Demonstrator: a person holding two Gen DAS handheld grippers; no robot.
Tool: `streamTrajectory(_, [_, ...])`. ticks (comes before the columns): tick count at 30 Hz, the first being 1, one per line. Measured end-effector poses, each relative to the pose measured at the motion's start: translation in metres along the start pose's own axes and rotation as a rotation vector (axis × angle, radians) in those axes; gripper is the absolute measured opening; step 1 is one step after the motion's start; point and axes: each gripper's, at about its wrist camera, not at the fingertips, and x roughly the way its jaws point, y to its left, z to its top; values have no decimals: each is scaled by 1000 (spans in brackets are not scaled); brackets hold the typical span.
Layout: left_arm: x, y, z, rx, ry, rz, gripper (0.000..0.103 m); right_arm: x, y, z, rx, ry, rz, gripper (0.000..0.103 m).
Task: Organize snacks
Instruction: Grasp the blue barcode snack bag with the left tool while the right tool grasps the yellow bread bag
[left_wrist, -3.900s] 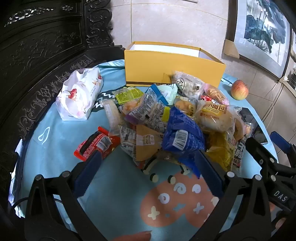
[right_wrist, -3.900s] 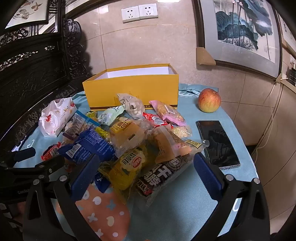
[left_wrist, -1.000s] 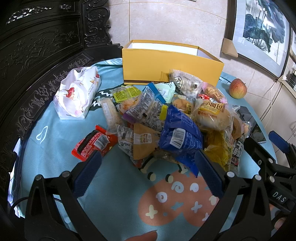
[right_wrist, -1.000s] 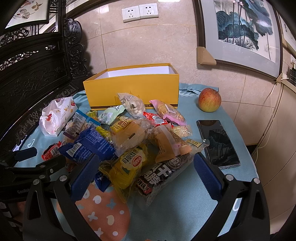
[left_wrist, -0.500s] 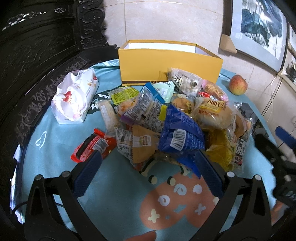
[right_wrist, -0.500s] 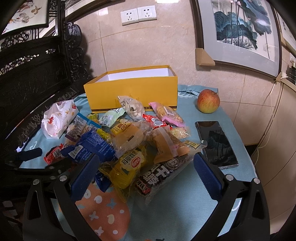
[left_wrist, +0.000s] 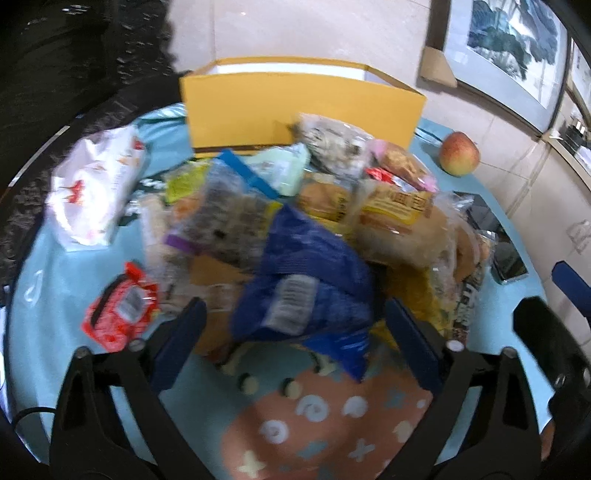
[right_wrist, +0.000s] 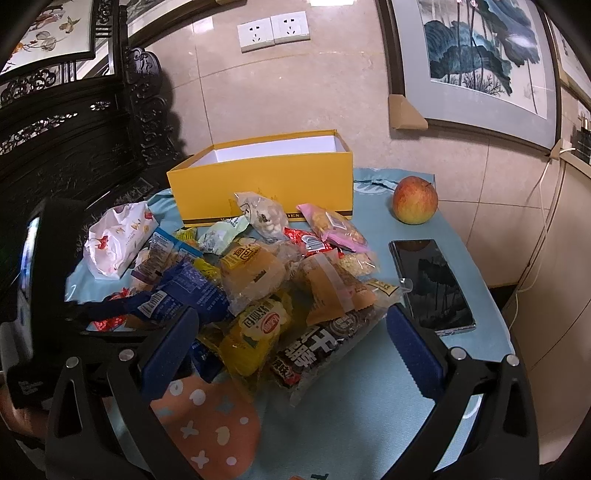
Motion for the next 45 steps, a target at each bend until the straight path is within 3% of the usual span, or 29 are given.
streamTrajectory(2, [7, -3, 2, -2, 7, -18, 71, 0, -1, 0, 4, -1, 1, 102])
streamTrajectory(6, [14, -11, 5, 23, 7, -2, 62, 4, -1, 0, -2, 9, -12, 102])
streamTrajectory(9, [13, -11, 5, 28, -9, -26, 40, 5, -3, -1, 16, 16, 27, 102])
streamTrajectory(11, [7, -5, 4, -3, -20, -56, 33, 5, -6, 0, 32, 14, 44, 102])
streamTrajectory(19, [-27, 21, 2, -48, -97, -58, 30, 13, -7, -2, 16, 29, -21, 102])
streamTrajectory(25, [-49, 50, -2, -74, -145, -34, 30, 31, -3, -2, 13, 102, -39, 102])
streamTrajectory(32, [-48, 64, 0, -85, -158, -51, 30, 63, 31, 29, -147, 132, -80, 102])
streamTrajectory(38, [-44, 69, 0, -91, -153, -69, 30, 111, 55, 36, -294, 220, -70, 102])
streamTrajectory(40, [-43, 69, 0, -89, -151, -69, 30, 119, 50, 34, -290, 242, -34, 80])
streamTrajectory(41, [-43, 69, 0, -88, -151, -69, 30, 120, 45, 33, -263, 260, 15, 62])
streamTrajectory(45, [-41, 66, 1, -83, -151, -68, 30, 108, 44, 33, -271, 259, 54, 58])
